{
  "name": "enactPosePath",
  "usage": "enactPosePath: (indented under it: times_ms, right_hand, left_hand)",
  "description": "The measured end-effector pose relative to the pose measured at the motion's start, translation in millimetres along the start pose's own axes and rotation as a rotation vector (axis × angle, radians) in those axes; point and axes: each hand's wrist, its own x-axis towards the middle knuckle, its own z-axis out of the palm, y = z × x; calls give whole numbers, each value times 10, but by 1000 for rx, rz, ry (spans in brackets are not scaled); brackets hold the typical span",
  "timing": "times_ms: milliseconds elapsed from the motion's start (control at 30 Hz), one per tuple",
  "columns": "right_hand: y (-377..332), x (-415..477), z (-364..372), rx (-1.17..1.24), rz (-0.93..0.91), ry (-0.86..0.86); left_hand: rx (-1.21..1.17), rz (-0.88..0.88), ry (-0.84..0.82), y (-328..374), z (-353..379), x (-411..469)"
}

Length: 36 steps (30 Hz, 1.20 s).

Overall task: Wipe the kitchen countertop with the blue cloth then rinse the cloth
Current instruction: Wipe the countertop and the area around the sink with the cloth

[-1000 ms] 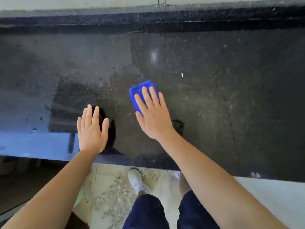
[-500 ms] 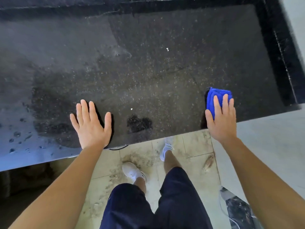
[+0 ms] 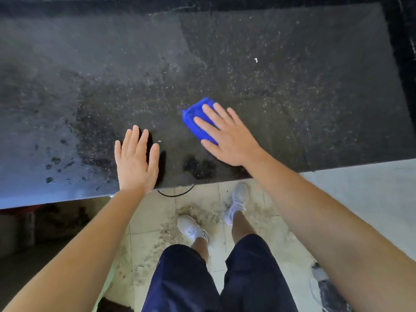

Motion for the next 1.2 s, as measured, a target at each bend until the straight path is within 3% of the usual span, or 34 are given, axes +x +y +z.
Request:
enactPosePath:
  times_ms: [133,267,400,567,700,767,833,933,1033,1200]
  right_hand:
    - [558,-407,60,52,517,14]
    - [-219,-848,136,45,623,6]
    - [-1245,-669,175,50,302,-87]
    - [-2256,283,216,51,-167,-83]
    - [-2404,1115,163,21,-422,-96]
    - [-2121,1443,145,-3,-439,-70]
    - [-1633,1648,110,-13,-288,-18]
    - [-739,1568,3,29,129,-49]
    - [-275,1234,-60,102,498,-38]
    - [-256,1112,-22,63,542,-16]
  left_hand:
    - [133,-107,58,-529,-257,-274]
    - [250,-258,43,-1096,-435,-537]
    - [284,-303,-54,-1418,-492,-767]
    - [242,-380,-42,-1610,-612,-840]
    - [258,-390,-79,-1679,-669,-877]
    - [263,-386,-90,-1660,-695,-839]
    - [269,-373,-108,-1663,-721,-793]
    - [273,-320,-110,-1651,-743,-687]
    - [259,-239,-74,-1579,-739,-479]
    - [243,-128,-11,-1382,-694,252]
